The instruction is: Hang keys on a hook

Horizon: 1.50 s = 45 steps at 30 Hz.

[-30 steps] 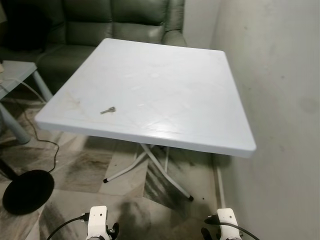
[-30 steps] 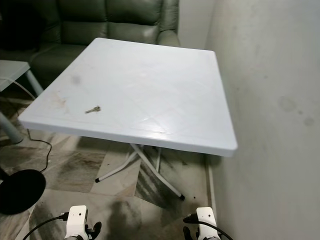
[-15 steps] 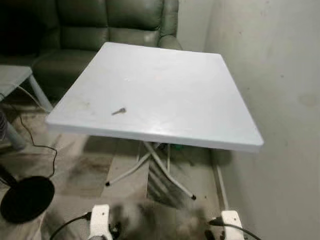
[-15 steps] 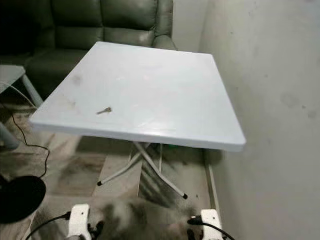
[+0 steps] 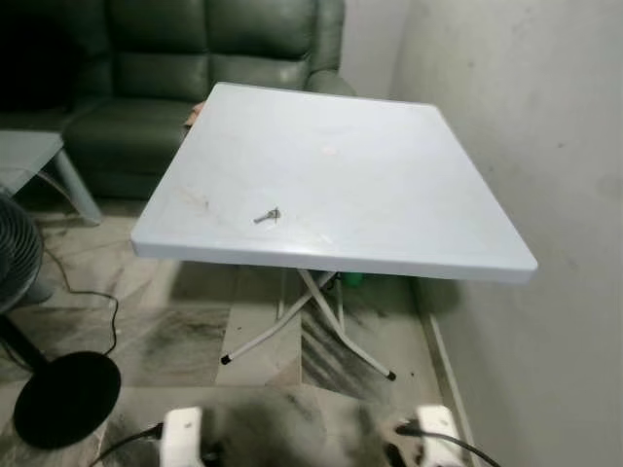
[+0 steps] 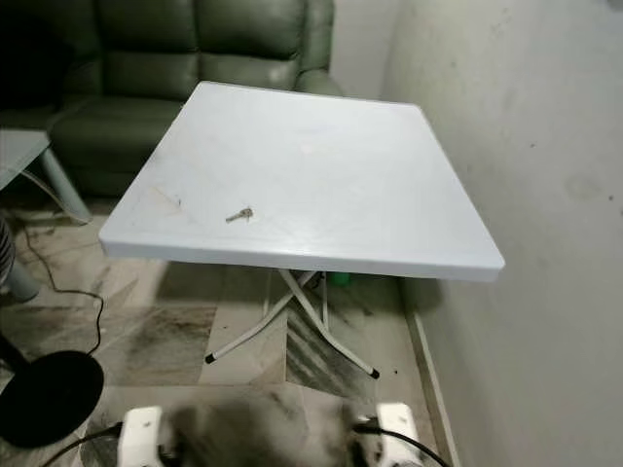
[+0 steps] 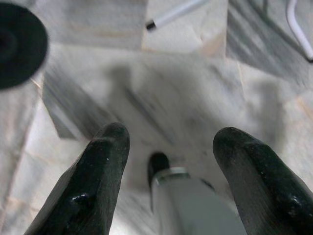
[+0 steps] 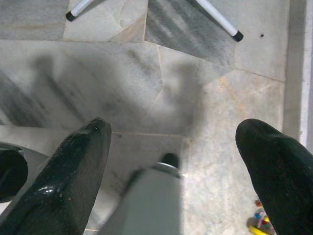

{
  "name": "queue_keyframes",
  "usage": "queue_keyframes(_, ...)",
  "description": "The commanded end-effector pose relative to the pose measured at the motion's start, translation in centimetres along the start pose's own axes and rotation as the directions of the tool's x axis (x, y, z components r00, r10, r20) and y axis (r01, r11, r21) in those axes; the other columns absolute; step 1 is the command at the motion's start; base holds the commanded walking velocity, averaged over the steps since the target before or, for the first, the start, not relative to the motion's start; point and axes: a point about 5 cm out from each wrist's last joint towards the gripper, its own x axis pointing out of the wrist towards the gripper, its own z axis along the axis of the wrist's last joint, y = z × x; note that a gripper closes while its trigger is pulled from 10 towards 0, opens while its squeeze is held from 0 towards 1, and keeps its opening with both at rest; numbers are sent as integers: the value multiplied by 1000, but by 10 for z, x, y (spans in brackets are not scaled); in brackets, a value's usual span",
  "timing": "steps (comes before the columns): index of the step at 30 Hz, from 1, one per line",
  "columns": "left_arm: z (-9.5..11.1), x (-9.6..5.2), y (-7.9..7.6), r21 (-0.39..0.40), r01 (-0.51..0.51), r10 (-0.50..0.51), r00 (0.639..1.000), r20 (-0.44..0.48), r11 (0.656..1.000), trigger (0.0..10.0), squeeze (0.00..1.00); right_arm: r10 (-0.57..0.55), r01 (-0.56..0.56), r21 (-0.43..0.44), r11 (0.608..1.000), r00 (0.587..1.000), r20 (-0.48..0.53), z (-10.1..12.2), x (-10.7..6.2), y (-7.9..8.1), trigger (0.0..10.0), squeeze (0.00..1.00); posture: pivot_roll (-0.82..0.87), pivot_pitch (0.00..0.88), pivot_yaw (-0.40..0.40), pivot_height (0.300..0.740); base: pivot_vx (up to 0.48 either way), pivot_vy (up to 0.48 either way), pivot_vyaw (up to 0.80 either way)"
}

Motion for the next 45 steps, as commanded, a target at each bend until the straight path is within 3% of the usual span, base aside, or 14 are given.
queue_keyframes(1,0,1,-12,-6,27,-27,1000,0,1000,10000,0,-36,36,-8,999,999,-7,-2,-3,-13,10000,0,-56,0,-54,724,0,450,0)
queue_keyframes(20,6,3,-14,-1,29,-29,999,14,1000,10000,0,-30,30,-5,1000,1000,-7,-3,-3,-13,10000,0,-55,0,-55,724,0,466,0)
queue_keyframes(26,12,4,-19,23,45,-46,998,41,999,10000,0,-22,22,-20,1000,1000,2,-1,-3,-12,10000,0,-55,0,-55,724,0,0,0)
queue_keyframes(32,34,7,-31,37,88,-92,984,154,995,10000,0,-12,13,-14,1000,997,83,15,-1,-13,10000,0,-61,0,-49,724,0,0,0)
queue_keyframes(37,37,7,-32,35,91,-95,982,166,995,10000,0,-10,12,-12,1000,995,95,18,-1,-13,10000,0,-61,0,-49,724,0,0,0)
queue_keyframes(38,63,7,-34,43,88,-97,950,296,995,10000,0,10,-7,-11,1000,980,198,40,0,-14,10000,0,-64,0,-44,724,0,0,0)
queue_keyframes(40,70,6,-34,45,87,-97,938,332,995,10000,0,15,-13,-12,1000,974,228,46,0,-14,10000,0,-64,0,-44,724,0,0,0)
queue_keyframes(41,100,5,-38,55,83,-98,892,440,995,10000,0,38,-31,-25,999,948,316,67,0,-13,10000,0,-63,0,-44,724,0,0,0)
queue_keyframes(42,112,3,-40,52,87,-101,868,486,995,10000,0,48,-39,-33,999,936,350,76,-1,-13,10000,0,-63,0,-44,724,0,0,0)
queue_keyframes(43,112,3,-40,52,87,-101,868,486,995,10000,0,48,-39,-33,999,936,350,76,-1,-13,10000,0,-63,0,-44,724,0,0,0)
queue_keyframes(44,131,0,-39,54,89,-104,825,555,995,10000,0,69,-54,-48,997,912,405,90,-2,-10,10000,0,-57,0,-43,724,0,0,0)
queue_keyframes(45,138,-2,-38,50,92,-104,806,582,994,10000,0,76,-59,-53,997,900,429,96,-2,-9,10000,0,-57,0,-43,724,0,0,0)
